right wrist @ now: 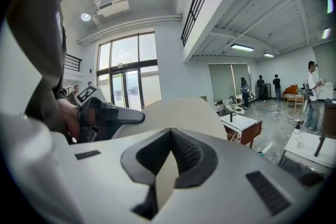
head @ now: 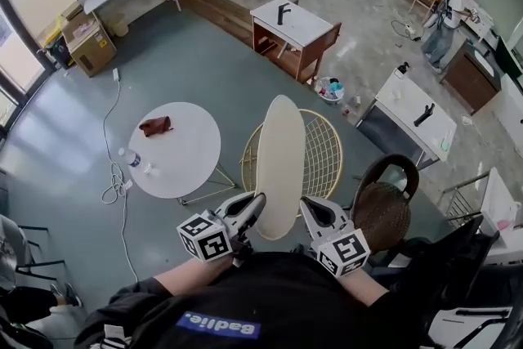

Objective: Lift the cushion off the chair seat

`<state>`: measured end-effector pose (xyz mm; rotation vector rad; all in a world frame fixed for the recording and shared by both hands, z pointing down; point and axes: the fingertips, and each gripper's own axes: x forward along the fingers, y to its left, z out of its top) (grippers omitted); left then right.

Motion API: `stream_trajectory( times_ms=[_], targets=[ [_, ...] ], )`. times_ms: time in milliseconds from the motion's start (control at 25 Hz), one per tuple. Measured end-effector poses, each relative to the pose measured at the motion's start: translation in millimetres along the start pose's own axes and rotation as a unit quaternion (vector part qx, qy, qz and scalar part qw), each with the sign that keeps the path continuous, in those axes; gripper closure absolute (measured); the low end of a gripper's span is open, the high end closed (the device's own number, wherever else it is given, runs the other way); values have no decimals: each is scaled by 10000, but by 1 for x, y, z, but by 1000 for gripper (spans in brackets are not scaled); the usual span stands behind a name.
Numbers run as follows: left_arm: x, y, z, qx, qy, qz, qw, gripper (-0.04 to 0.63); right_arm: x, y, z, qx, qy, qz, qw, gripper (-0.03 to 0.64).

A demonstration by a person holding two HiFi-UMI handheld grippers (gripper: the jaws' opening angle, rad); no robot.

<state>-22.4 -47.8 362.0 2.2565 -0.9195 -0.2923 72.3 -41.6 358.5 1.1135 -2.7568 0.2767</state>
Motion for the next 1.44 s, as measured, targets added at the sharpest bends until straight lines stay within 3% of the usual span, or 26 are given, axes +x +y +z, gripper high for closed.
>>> stream_trajectory(
  times_ms=[560, 1440],
  targets=[
    [4, -22, -10, 155, 181, -371, 9990, 555, 1, 13, 1, -117, -31, 115, 9999, 591],
    [0, -28, -10, 146, 202, -389, 9989, 554, -5, 18, 1, -104, 31, 120, 9999, 591]
  ],
)
